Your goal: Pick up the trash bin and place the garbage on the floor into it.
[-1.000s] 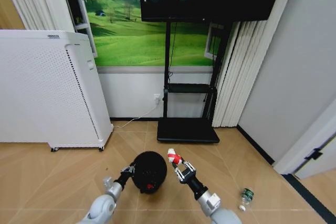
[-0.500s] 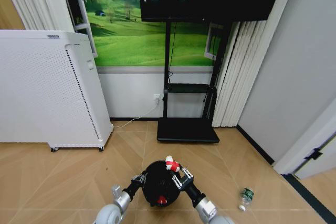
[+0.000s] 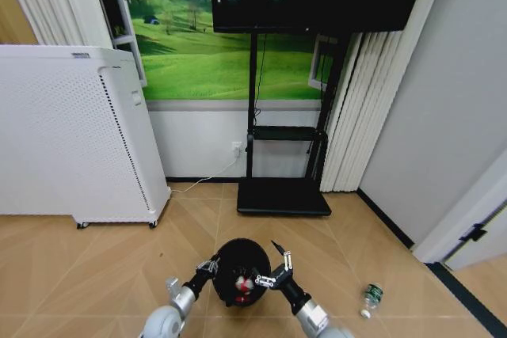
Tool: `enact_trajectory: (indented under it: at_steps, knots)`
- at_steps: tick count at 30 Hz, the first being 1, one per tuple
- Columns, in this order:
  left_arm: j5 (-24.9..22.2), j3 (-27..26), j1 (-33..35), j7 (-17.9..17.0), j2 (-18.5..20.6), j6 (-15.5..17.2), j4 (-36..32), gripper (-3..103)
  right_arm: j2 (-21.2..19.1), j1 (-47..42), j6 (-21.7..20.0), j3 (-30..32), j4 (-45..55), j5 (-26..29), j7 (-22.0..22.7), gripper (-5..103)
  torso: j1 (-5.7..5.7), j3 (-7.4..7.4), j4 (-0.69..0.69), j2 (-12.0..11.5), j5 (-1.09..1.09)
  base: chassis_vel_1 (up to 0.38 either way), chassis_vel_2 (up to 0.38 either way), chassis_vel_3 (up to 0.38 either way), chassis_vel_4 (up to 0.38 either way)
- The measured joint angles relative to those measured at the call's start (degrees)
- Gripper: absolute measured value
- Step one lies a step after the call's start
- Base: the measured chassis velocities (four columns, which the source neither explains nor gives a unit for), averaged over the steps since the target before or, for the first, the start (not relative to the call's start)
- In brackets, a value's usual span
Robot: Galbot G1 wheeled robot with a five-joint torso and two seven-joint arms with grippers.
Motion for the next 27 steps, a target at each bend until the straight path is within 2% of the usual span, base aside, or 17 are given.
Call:
enact_trajectory:
  at_steps: [2,6,8,9,13,15,24,27]
  knots:
    - [-0.06,-0.74,0.26,-0.15,-0.20,-0.01,-0.12,7,0.36,0.32,-0.11,0.13,-0.41,0.78,0.65,100,0.00,0.00,-0.01,0.00,0.00,0.000,0.000,0.000,0.000]
    - [-0.84,-4.85,1.68,-0.42,-0.50,-0.12,-1.23,7,1.34,3.11,-0.63,1.31,-4.80,3.29,3.58,100,0.00,0.00,0.01,0.00,0.02,0.000,0.000,0.000,0.000]
    - [-1.63,-8.54,2.78,-0.61,-0.04,-0.17,-2.36,7,1.71,5.81,-0.64,2.81,-9.39,4.64,5.39,100,0.00,0.00,0.03,0.00,0.01,0.000,0.000,0.000,0.000]
    - [-1.63,-8.54,2.78,-0.61,-0.04,-0.17,-2.36,7,1.71,5.81,-0.64,2.81,-9.39,4.64,5.39,100,0.00,0.00,0.03,0.00,0.01,0.000,0.000,0.000,0.000]
    - [-3.57,-14.76,3.92,-0.79,0.65,-0.21,-3.78,7,1.30,7.50,-2.83,4.06,-14.30,12.08,7.49,100,0.00,0.01,0.02,0.00,0.00,0.000,0.000,0.000,0.000]
    - [-4.08,-15.98,4.21,-0.80,0.64,-0.16,-4.16,7,1.14,7.50,-3.03,4.13,-15.33,13.55,7.78,100,0.00,0.00,0.02,0.00,0.00,0.000,0.000,0.000,0.000]
    - [-4.48,-18.80,6.43,-0.62,-0.16,-0.03,-5.02,7,2.52,6.68,-0.78,4.39,-18.41,12.05,8.24,100,0.00,0.00,0.02,0.00,0.01,-0.034,-0.035,0.039,0.037]
    - [-4.32,-18.94,6.93,-0.46,-0.46,-0.03,-5.23,7,3.16,6.65,1.64,4.64,-19.37,9.14,8.45,100,0.00,0.00,0.01,0.00,0.01,-0.149,-0.139,0.140,0.164]
